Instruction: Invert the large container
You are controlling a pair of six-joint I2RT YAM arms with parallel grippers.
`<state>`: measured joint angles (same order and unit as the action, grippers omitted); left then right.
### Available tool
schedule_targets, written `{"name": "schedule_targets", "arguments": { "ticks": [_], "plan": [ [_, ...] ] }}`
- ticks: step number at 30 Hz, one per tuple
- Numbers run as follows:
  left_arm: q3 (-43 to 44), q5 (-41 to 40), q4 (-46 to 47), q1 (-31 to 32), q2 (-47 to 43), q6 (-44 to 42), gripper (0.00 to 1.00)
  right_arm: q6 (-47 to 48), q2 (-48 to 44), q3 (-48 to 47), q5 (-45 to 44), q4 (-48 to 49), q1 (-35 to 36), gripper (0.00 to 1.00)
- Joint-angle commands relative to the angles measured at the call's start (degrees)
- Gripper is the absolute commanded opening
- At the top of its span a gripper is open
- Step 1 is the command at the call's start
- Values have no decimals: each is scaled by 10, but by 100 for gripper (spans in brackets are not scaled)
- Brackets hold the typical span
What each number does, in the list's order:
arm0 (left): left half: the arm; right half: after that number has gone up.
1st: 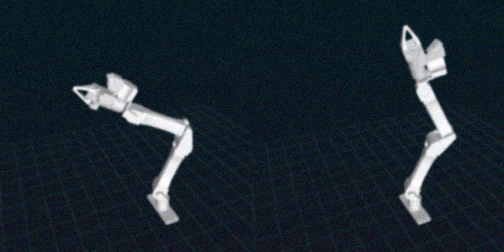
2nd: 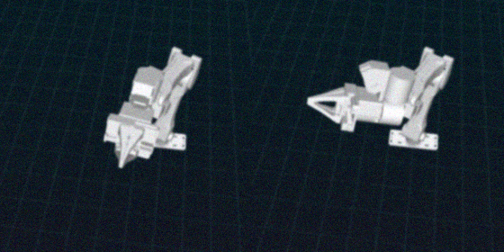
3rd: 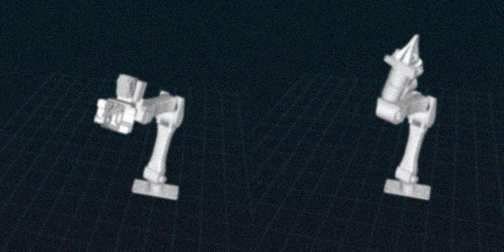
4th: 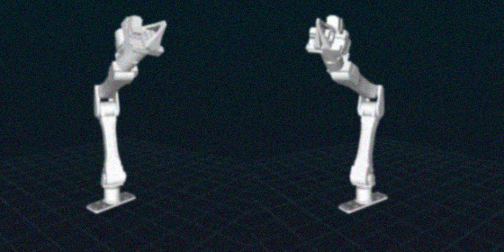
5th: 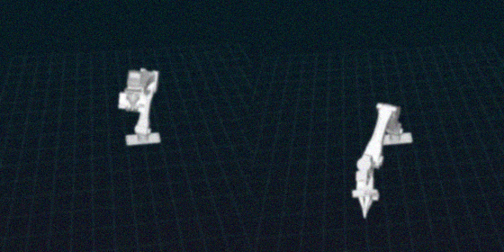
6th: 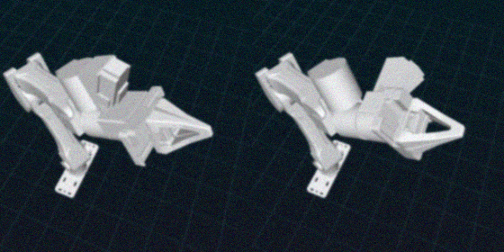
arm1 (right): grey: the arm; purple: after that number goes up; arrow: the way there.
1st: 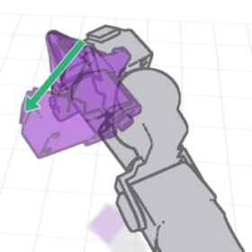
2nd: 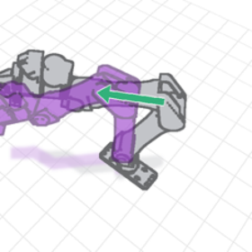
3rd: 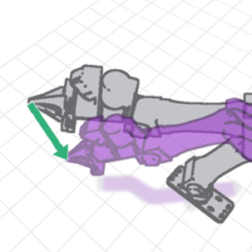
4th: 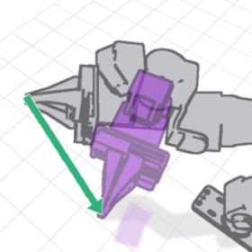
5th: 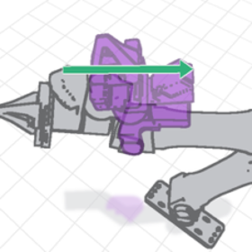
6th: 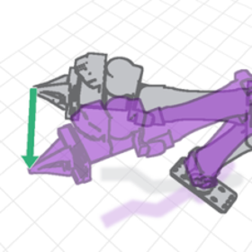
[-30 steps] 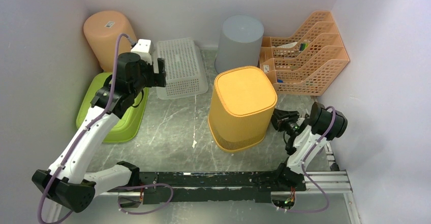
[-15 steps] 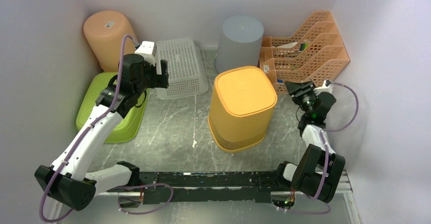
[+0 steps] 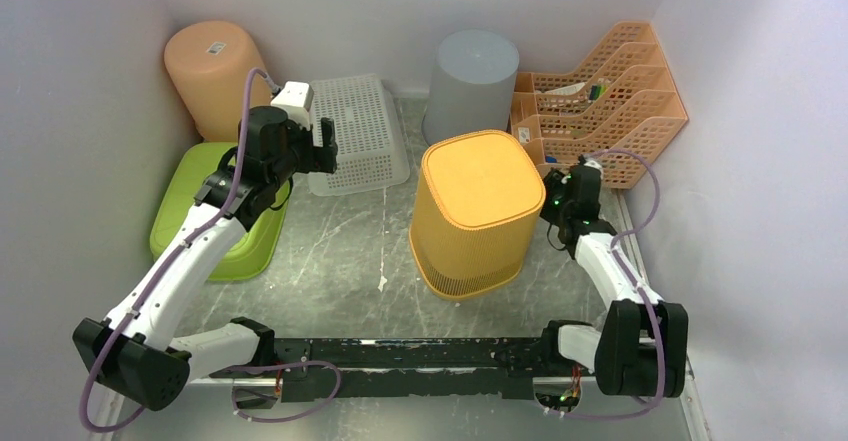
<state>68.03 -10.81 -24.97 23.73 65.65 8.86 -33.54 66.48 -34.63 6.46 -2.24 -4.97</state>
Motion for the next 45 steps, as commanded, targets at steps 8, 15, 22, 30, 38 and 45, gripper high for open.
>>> {"name": "schedule_targets", "arguments": {
  "ticks": [8, 15, 22, 30, 38, 45],
  "plan": [
    [-8, 3, 22, 5, -5, 4, 100, 66, 77, -107, -79, 1, 186, 44],
    [-31, 0, 36, 5, -15, 9, 100, 150, 50, -164, -189, -25, 195, 47],
    [-47, 15, 56, 5, -4, 14, 100, 217, 14, -223, -211, -6, 195, 100],
    [-57, 18, 84, 5, -12, 16, 100, 189, 5, -243, -217, 11, 195, 100],
    [-50, 21, 87, 5, -12, 25, 100, 199, -5, -241, -228, 6, 195, 100],
    [-49, 19, 89, 5, -14, 26, 100, 199, -12, -235, -232, 7, 195, 100]
  ]
}}
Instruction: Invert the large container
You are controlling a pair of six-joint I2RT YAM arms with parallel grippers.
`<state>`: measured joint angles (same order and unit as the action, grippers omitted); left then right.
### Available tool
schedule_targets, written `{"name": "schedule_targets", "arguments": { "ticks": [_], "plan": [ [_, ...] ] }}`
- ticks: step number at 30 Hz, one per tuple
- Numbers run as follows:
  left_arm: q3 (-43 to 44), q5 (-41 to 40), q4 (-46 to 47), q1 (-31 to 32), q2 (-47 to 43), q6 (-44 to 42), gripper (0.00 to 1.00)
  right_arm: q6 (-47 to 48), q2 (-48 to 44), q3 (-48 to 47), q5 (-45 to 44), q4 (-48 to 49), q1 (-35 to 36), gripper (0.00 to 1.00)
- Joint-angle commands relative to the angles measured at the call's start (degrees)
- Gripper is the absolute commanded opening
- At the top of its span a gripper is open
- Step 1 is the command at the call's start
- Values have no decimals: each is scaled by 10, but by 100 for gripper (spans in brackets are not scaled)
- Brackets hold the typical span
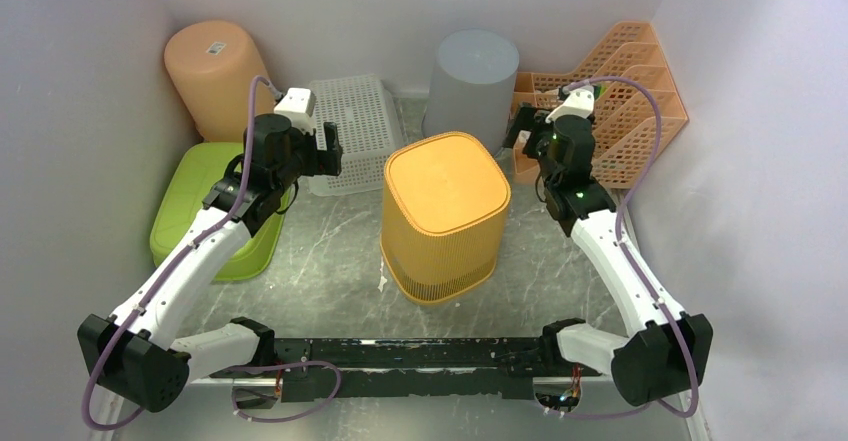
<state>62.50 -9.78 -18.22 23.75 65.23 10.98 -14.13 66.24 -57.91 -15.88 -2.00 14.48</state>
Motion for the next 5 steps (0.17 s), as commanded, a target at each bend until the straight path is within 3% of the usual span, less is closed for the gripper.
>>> {"name": "schedule_targets", "arguments": {
  "ticks": [1, 5],
  "plan": [
    [8, 9, 20, 5, -9, 5, 100, 5, -8, -4, -10, 1, 0, 100],
    [7, 12, 23, 5, -10, 4, 99, 2, -8, -5, -14, -4, 0, 100]
  ]
}}
